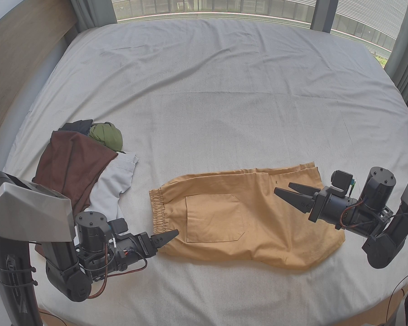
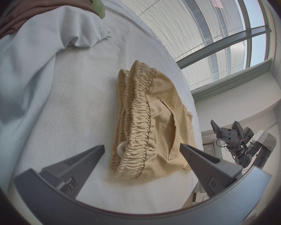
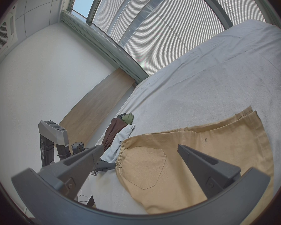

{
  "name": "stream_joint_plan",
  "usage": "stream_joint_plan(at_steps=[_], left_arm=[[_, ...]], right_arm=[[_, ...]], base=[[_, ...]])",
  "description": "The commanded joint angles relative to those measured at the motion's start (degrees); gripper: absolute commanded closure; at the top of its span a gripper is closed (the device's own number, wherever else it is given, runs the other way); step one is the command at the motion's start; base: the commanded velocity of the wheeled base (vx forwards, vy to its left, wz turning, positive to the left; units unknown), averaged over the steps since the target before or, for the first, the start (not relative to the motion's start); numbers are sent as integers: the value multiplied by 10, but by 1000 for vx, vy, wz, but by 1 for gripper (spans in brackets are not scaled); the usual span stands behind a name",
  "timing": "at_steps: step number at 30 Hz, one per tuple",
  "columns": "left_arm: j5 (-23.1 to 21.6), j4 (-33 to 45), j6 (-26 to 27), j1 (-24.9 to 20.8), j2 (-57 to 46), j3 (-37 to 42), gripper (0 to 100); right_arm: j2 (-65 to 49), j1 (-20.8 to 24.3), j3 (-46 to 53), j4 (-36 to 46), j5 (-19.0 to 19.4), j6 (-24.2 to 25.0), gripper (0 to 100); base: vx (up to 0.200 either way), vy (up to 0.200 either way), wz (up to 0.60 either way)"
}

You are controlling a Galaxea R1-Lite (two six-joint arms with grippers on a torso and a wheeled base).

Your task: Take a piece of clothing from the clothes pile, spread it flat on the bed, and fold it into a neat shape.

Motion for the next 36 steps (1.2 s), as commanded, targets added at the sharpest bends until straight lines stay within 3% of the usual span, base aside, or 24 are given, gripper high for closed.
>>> stream_joint_plan(at_steps=[1,9,20,26,36], left_arm=[[2,0,1,-8,22,-2,0],[3,0,-1,-16,35,-4,0],[5,-1,-66,-36,28,-35,0],[31,-1,-89,-33,9,-52,0],[34,-1,-115,-32,-6,-64,0]], right_arm=[[-2,3,2,0,0,0,0],[-1,5,2,-1,-1,0,0],[1,9,5,0,-1,-3,0],[1,10,6,0,-1,-3,0],[2,10,9,0,-1,-4,0]], base=[[0,0,0],[0,0,0],[0,0,0],[0,0,0],[0,0,0]])
